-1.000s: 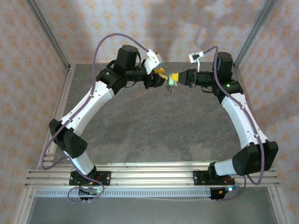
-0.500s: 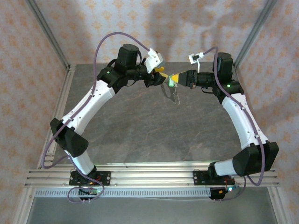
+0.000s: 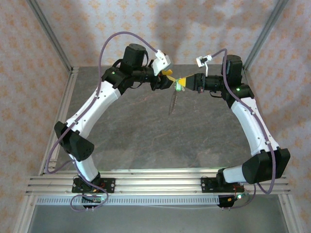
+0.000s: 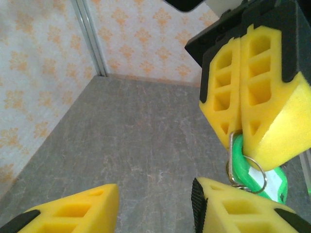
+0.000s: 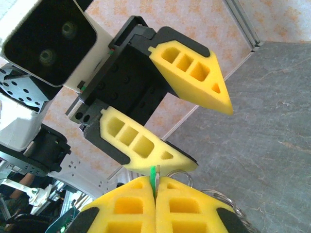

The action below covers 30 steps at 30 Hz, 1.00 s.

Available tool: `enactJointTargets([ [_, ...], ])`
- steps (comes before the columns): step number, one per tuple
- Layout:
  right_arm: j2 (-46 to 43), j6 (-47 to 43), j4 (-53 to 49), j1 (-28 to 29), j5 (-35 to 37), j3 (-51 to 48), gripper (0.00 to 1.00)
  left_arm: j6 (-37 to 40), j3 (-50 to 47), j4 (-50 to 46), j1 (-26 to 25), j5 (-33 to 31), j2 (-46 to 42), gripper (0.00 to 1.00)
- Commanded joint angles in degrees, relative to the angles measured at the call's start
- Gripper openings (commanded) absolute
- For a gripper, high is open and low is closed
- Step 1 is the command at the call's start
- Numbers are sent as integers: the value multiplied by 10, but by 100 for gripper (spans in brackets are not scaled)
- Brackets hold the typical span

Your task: Put the keys on the keyring

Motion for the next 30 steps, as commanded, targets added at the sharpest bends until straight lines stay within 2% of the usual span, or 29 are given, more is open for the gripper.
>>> enactJointTargets([
  [1,-17,-17,6,-1,-18,24,0,17,19,-34,-3,39,8,44],
  [30,-17,-45,-31,-2,-13,37,0,29,2,-86,-5,149,-1,41],
])
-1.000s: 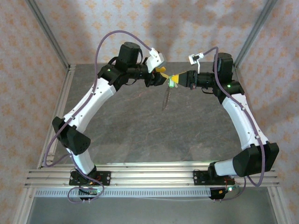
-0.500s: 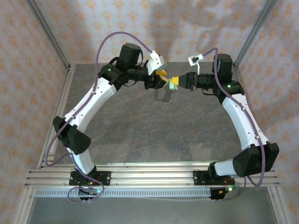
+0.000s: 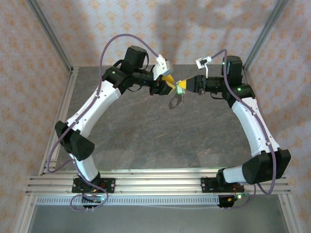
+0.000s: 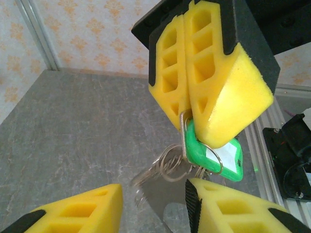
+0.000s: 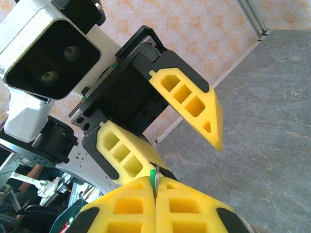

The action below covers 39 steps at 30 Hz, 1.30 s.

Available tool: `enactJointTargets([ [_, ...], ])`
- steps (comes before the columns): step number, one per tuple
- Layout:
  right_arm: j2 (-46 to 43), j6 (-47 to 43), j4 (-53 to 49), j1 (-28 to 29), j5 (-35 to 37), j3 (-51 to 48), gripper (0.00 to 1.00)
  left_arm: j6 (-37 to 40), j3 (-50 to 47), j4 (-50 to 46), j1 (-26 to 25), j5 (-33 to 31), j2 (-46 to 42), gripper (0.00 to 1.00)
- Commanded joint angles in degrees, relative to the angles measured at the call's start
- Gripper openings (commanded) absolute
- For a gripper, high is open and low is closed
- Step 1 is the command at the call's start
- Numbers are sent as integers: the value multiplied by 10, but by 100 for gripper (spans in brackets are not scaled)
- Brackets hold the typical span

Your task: Put the keys on the keyring

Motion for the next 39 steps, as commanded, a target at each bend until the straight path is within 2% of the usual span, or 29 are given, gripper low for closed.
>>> enactJointTargets([
  [1,-14,-18,21,-1,1,28,0,4,1,-27,-7,54,-3,41],
  [23,-14,-21,18,-1,1,28,0,-23,-22,7,-8,89,-9,46],
  [26,-14,-22,18,-1,2,28,0,-31,-29,24,-9,89,-9,42],
  [32,-14,-24,18,-1,1,26,0,-33,-28,30,-10,88,-9,25],
  [39,-17,-26,15,-1,1,23,0,-33,-29,33,-10,79,-12,12],
])
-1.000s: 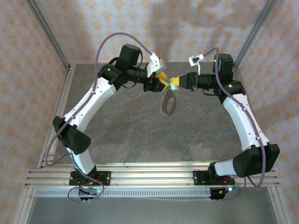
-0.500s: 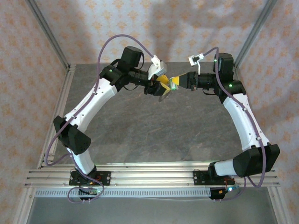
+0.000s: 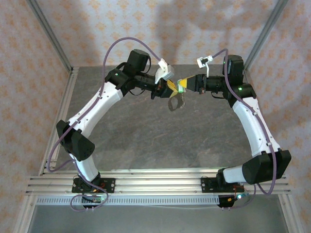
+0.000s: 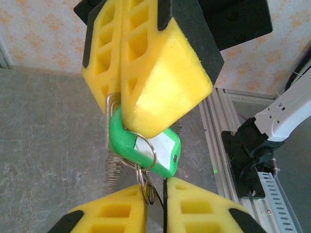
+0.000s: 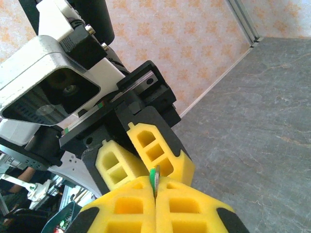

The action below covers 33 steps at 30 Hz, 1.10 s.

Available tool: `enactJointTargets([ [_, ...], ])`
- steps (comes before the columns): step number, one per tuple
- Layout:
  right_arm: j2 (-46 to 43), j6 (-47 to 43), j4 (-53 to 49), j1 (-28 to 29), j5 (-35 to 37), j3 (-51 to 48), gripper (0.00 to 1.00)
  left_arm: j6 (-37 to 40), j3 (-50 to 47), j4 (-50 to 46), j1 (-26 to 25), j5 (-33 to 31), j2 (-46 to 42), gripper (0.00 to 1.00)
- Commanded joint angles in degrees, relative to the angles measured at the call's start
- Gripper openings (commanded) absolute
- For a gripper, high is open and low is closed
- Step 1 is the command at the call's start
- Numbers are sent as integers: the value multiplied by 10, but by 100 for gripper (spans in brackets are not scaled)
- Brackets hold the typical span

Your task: Put the keys on the keyring

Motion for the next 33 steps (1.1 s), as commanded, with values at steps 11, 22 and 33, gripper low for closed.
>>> enactJointTargets([
  [11,-26,-14,21,1,-10,7,0,-61,-51,132,-7,-38,-36,21],
  [22,-30,-18,21,2,-8,-1,0,-57,-49,134,-18,-42,-35,5],
  [33,-66,2,39,2,11,-31,0,-70,-107,201,-21,-138,-78,0],
])
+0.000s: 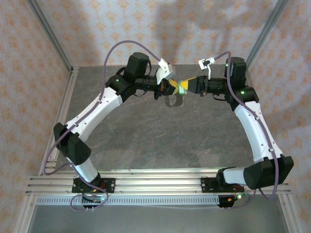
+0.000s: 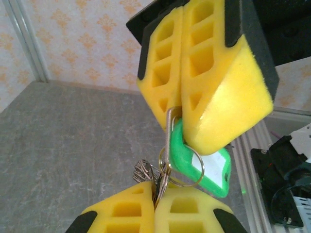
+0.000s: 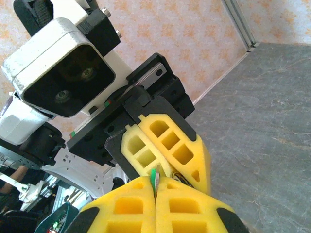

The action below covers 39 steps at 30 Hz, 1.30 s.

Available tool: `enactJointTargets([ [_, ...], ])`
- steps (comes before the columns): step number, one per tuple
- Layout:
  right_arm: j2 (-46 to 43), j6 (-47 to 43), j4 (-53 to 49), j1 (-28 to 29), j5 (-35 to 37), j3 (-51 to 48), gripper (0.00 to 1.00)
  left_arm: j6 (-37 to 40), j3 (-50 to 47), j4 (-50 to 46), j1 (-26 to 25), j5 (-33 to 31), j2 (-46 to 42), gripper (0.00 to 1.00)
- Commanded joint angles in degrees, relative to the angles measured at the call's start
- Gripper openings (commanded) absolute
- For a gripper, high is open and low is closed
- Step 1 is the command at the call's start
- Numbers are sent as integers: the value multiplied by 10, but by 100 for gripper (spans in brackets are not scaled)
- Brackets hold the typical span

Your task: Put the keys on the keyring

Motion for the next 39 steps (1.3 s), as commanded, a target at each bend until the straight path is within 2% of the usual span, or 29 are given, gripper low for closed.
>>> enactJointTargets([
  [1,-33,4,36,3,0,-12,0,-12,-28,68,-2,-67,-39,0],
  [8,-64,27,48,3,17,-47,0,-25,-70,137,-2,-139,-74,0],
  [9,-82,41,65,3,20,-57,3,-27,-76,150,-2,-151,-79,0],
  [13,-114,75,104,3,36,-98,29,-25,-95,185,-4,-188,-97,0],
  [17,-144,106,136,3,68,-139,38,-12,-98,199,-8,-204,-106,0],
  [24,-195,291,353,3,220,-254,43,-19,-88,202,-8,-193,-100,0],
  [27,-201,332,408,3,262,-290,46,-23,-80,199,-8,-188,-98,0],
  [33,-206,299,424,5,250,-300,52,-19,-45,159,-9,-157,-87,0],
  [39,-176,244,403,18,210,-251,53,-14,-10,121,-11,-122,-72,0],
])
